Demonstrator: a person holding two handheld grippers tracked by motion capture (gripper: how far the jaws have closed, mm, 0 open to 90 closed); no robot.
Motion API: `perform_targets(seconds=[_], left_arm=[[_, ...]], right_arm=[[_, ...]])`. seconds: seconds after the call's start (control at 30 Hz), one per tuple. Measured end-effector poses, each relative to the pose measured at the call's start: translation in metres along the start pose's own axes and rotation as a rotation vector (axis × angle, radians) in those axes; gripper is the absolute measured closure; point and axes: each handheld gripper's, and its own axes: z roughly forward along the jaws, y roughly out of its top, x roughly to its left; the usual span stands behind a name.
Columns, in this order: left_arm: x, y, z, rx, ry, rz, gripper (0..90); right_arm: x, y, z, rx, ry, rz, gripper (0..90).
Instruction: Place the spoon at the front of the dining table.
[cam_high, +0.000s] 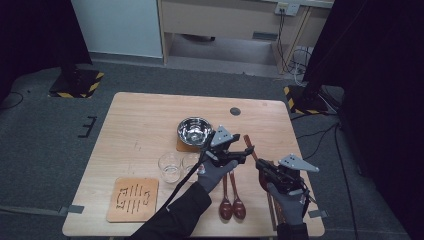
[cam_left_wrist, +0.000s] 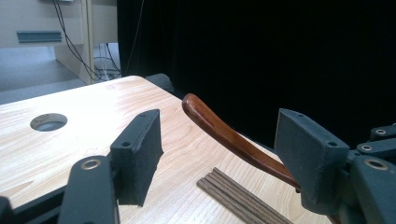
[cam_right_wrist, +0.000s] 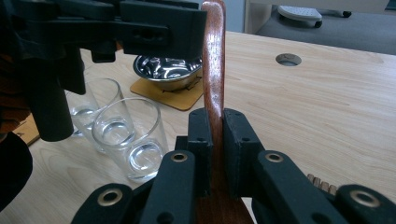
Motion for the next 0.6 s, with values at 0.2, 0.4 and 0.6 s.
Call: perform_targets(seconds=[0.2, 0.4, 0.6], left_arm=[[-0.0018, -0.0023, 0.0032, 0.010, -0.006, -0.005, 34.6], [-0.0035, -0.0038, 0.0052, 0.015, -0.012, -0.010, 40.1], [-0.0042, -0.0046, 0.0060, 0.021, -0.016, -0.014, 47.9]], right_arm=[[0.0019, 0.0005, -0.0003, -0.004, 0.005, -0.003, 81.9], [0.0037, 0.0008, 0.0000, -0.006, 0.013, -0.009, 81.9], [0.0036, 0.0009, -0.0001, -0.010, 0.029, -0.007, 81.9]])
